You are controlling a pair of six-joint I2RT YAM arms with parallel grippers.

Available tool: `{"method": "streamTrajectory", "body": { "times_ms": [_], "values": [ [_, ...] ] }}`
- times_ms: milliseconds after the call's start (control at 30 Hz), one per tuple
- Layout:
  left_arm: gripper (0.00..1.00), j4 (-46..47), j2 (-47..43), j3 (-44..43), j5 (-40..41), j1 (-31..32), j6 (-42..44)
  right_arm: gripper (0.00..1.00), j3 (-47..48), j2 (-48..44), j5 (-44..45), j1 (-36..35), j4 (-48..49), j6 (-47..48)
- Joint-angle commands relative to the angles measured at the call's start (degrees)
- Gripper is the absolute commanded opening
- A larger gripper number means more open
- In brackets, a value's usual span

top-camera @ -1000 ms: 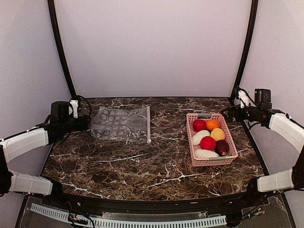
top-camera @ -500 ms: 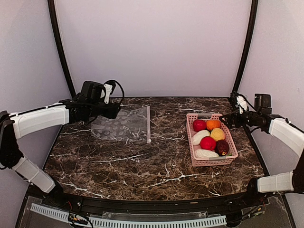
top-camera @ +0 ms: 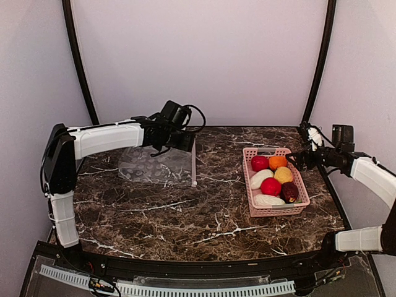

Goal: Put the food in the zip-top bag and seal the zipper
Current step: Pick up the zipper food storage bag at the center of the board.

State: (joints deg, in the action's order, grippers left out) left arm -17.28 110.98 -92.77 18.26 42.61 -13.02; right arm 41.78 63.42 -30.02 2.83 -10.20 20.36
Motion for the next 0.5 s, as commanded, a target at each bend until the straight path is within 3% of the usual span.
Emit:
{"method": "streamTrajectory", "body": {
  "times_ms": [0,467],
  "values": [
    [0.65,-5.63,4.98,-6.66,4.75,1.67,-5.12,0.99,-0.86,0.04,-1.00,0.34,1.74,0.78],
    [0.54,-10.38,18.26,-18.62,8.33,3.18,-7.37,0.99,-1.09,1.06,-1.09,0.33,1.69,1.33]
  ]
}}
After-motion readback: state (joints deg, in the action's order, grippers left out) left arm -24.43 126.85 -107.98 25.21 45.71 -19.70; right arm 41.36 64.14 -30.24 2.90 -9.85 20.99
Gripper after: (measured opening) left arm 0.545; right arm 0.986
